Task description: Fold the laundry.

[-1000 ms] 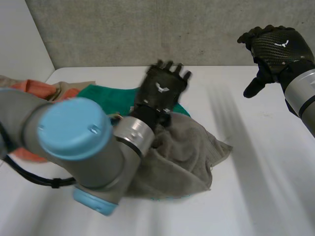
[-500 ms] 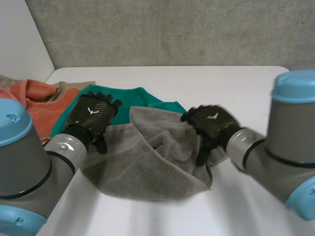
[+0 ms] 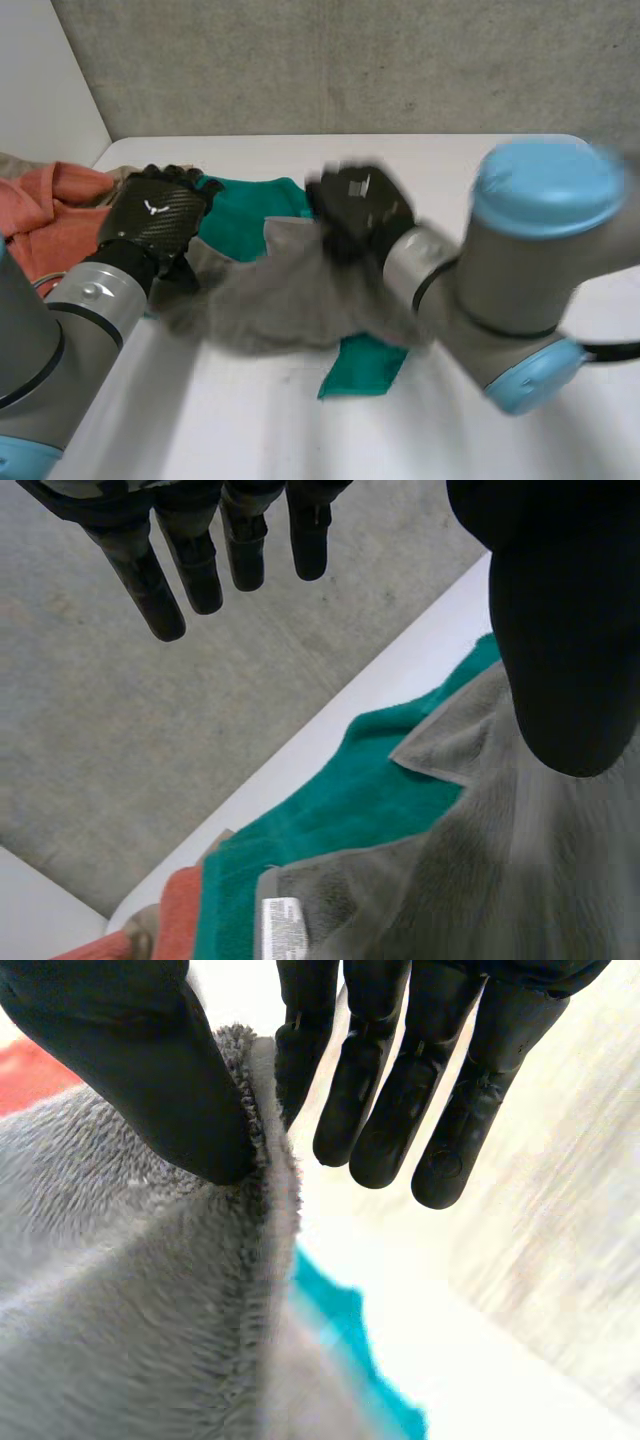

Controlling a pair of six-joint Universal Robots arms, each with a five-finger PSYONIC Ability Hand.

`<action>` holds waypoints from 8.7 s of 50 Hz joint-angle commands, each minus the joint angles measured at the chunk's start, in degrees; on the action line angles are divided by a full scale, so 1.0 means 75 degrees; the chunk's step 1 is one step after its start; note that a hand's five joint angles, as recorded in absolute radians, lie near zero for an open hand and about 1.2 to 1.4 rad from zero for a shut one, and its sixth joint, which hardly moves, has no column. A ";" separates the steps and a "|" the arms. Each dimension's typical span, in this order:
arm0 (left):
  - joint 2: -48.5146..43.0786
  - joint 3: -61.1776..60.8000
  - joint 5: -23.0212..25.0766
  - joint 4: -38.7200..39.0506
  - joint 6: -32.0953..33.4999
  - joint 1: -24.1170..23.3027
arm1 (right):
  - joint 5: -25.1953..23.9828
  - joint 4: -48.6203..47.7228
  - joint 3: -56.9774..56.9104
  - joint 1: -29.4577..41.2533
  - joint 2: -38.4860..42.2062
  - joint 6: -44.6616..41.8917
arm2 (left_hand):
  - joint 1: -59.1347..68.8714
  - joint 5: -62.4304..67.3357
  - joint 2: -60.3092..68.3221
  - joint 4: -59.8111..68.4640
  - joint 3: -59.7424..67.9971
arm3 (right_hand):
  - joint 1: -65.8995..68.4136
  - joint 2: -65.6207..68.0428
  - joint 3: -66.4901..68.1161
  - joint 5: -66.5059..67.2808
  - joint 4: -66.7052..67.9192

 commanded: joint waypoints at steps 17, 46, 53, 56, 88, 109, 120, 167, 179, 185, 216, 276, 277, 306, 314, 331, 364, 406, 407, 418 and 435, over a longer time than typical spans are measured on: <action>0.0926 -0.0321 0.0068 0.0181 -0.0588 0.0600 | 0.0465 -0.0045 -0.0606 -0.2752 -0.2657 -0.1096 | 0.0051 -0.0191 -0.0054 -0.0045 -0.0114 | 0.3540 0.2546 0.2765 0.3030 0.2817; -0.2132 0.0616 0.0021 0.0193 -0.0588 -0.1861 | 0.0922 -0.0384 -0.0020 -0.4276 -0.2329 -0.2913 | 0.0253 0.0011 0.0147 0.0156 0.0088 | 0.3540 0.2546 0.2765 0.3030 0.2817; -0.2578 0.0804 0.0068 0.0204 -0.0612 -0.2576 | 0.0993 -0.0678 0.0062 -0.4792 -0.2365 -0.2936 | 0.0387 0.0145 0.0282 0.0291 0.0223 | 0.3540 0.2546 0.2765 0.3030 0.2817; -0.2741 0.0862 0.0068 0.0239 -0.0600 -0.2810 | 0.0993 -0.0596 0.0167 -0.4792 -0.2341 -0.2925 | 0.0388 0.0146 0.0282 0.0291 0.0223 | 0.3540 0.2546 0.2765 0.3030 0.2817; -0.4572 0.3323 -0.0996 0.0672 -0.0530 -0.2567 | 0.0981 -0.0619 0.1328 -0.4745 -0.2142 -0.2936 | 0.9221 0.8979 0.9116 0.9125 0.9057 | -0.5793 -0.6787 -0.6568 -0.6303 -0.6516; -0.2180 0.3547 -0.2018 0.1950 0.0244 0.1901 | 0.0981 -0.0584 0.1340 -0.4230 -0.2037 -0.3065 | -0.0112 -0.0354 -0.0218 -0.0208 -0.0277 | -0.5793 -0.6787 -0.6568 -0.6303 -0.6516; -0.2495 0.3007 -0.1620 0.1868 0.0255 -0.0219 | 0.0923 -0.0525 0.1398 -0.4206 -0.1978 -0.3124 | -0.0083 -0.0325 -0.0189 -0.0180 -0.0248 | -0.5793 -0.6787 -0.6568 -0.6303 -0.6516; -0.5859 0.4003 -0.1678 0.2923 0.3993 0.2263 | 0.0946 -0.0068 0.1422 -0.4113 -0.1263 -0.3616 | 0.1509 0.1267 0.1404 0.1413 0.1344 | -0.5793 -0.6787 -0.6568 -0.6303 -0.6516; -0.4971 0.3243 -0.1748 0.2876 0.3936 0.1130 | 0.0946 -0.0045 0.1422 -0.4089 -0.1228 -0.3604 | 0.0007 -0.0235 -0.0099 -0.0090 -0.0158 | -0.5793 -0.6787 -0.6568 -0.6303 -0.6516; -0.4185 0.2633 -0.1713 0.2818 0.3607 0.0132 | 0.0876 0.0200 0.1328 -0.4101 -0.1263 -0.3569 | 0.0006 -0.0236 -0.0099 -0.0090 -0.0159 | -0.5793 -0.6787 -0.6568 -0.6303 -0.6516; -0.3950 0.3406 -0.0565 0.0896 -0.0119 -0.2367 | -0.0531 0.0955 0.1211 -0.5847 0.0669 -0.3663 | 0.0029 -0.0213 -0.0077 -0.0068 -0.0136 | -0.5634 -0.6627 -0.6408 -0.6143 -0.6356; -0.1100 0.0909 0.0488 0.0592 -0.0542 -0.0771 | -0.0859 0.2557 0.1187 -0.2752 -0.1298 -0.1518 | 0.0141 -0.0101 0.0035 0.0044 -0.0024 | -0.5793 -0.6787 -0.6568 -0.6303 -0.6516; -0.1206 0.0921 0.0606 0.0556 -0.0530 -0.0853 | -0.0870 0.2592 0.1268 -0.2869 -0.1298 -0.1600 | 0.0185 -0.0057 0.0080 0.0089 0.0020 | -0.5793 -0.6787 -0.6568 -0.6303 -0.6516; -0.4535 0.3124 0.1802 -0.0464 0.0255 -0.1229 | -0.1679 -0.0161 0.3917 -0.3093 -0.0806 -0.1647 | 0.7201 0.6959 0.7096 0.7105 0.7036 | -0.3473 -0.4467 -0.4248 -0.3983 -0.4196; -0.4430 0.3299 0.1697 -0.0429 0.0232 -0.1194 | -0.1550 -0.0677 0.3684 -0.2648 -0.0361 -0.1566 | 0.9221 0.8979 0.9116 0.9125 0.9057 | -0.1795 -0.2789 -0.2570 -0.2305 -0.2518; -0.2463 0.3336 0.0900 -0.0932 -0.0037 -0.0971 | -0.0859 0.0504 0.1517 -0.2648 -0.0956 -0.1962 | 0.9221 0.8979 0.9116 0.9125 0.9057 | 0.3540 0.2546 0.2765 0.3030 0.2817; -0.3516 0.6160 0.0021 0.3637 0.0431 -0.0818 | 0.0501 -0.3326 -0.2458 -0.2647 0.0413 -0.5280 | 0.9221 0.8979 0.9116 0.9125 0.9057 | 0.3540 0.2546 0.2765 0.3030 0.2817; -0.0834 0.1435 -0.0096 0.2011 0.0186 -0.1041 | -0.0998 0.0669 0.2370 -0.3936 -0.0806 -0.0254 | 0.9221 0.8979 0.9116 0.9125 0.9057 | -0.5042 -0.6036 -0.5817 -0.5552 -0.5765; -0.0762 0.1495 -0.0096 0.1916 0.0162 -0.1064 | -0.1255 0.0891 0.2533 -0.4099 -0.0853 -0.0067 | 0.9221 0.8979 0.9116 0.9125 0.9057 | -0.5042 -0.6036 -0.5817 -0.5552 -0.5765; -0.0234 0.2362 -0.0108 0.0861 -0.0155 -0.1568 | -0.1539 0.0320 0.3695 -0.3797 -0.1006 0.1140 | 0.9221 0.8979 0.9116 0.9125 0.9057 | -0.4997 -0.5991 -0.5772 -0.5507 -0.5720; -0.0094 0.2890 -0.0553 0.0626 -0.0167 -0.1873 | 0.0158 -0.1813 0.3216 -0.2566 0.0329 0.1927 | 0.9221 0.8979 0.9116 0.9125 0.9057 | -0.4684 -0.5677 -0.5458 -0.5194 -0.5406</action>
